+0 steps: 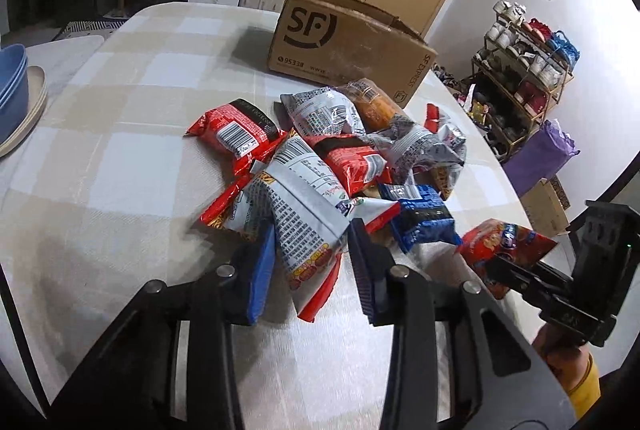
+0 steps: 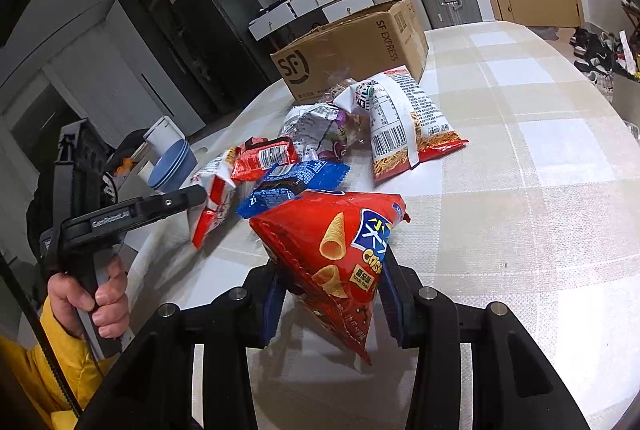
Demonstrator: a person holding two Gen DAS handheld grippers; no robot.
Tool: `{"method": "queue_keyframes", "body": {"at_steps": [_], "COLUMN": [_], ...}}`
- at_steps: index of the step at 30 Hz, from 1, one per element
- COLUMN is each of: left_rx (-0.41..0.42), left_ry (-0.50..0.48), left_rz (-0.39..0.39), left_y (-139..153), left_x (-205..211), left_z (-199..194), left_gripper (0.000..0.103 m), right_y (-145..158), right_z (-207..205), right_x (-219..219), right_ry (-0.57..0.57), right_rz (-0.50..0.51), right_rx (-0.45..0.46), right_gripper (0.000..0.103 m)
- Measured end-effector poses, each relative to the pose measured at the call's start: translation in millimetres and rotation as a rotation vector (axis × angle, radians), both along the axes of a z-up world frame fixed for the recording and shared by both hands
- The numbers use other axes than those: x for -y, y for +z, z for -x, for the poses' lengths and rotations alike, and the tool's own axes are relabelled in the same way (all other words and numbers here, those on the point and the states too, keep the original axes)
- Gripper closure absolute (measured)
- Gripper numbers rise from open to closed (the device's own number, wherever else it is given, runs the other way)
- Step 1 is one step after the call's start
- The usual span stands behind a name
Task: Organize snacks
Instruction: 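Lift both held bags and carry them over the cardboard box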
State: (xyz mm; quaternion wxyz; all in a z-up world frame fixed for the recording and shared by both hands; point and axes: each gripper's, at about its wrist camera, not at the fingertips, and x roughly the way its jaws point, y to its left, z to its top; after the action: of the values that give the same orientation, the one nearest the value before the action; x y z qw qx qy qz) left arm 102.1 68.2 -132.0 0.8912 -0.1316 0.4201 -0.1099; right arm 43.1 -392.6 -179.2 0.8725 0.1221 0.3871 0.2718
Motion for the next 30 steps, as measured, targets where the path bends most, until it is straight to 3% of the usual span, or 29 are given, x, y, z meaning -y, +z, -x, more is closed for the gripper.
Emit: {"method": "queue_keyframes", "body": {"at_steps": [16,30], "left_rx": [0.120,0.213], "left_ry": [-0.033,-0.051], "left_rz": [0.039,0.060], "left_y": [41.1,81.6], "left_x": [-7.2,-5.8], "left_z": [42.3,74.1], "left_gripper": [0.070,0.070], "right_y": [32.4,80.8], "right_z": [10.2,18.8], "right_x": [-5.1,-3.5], "right_ry": [-0.001,-0.002], "right_rz": [-0.040,-0.112], "right_rx": [0.074,0.127], "right_gripper": [0.060,0.060]}}
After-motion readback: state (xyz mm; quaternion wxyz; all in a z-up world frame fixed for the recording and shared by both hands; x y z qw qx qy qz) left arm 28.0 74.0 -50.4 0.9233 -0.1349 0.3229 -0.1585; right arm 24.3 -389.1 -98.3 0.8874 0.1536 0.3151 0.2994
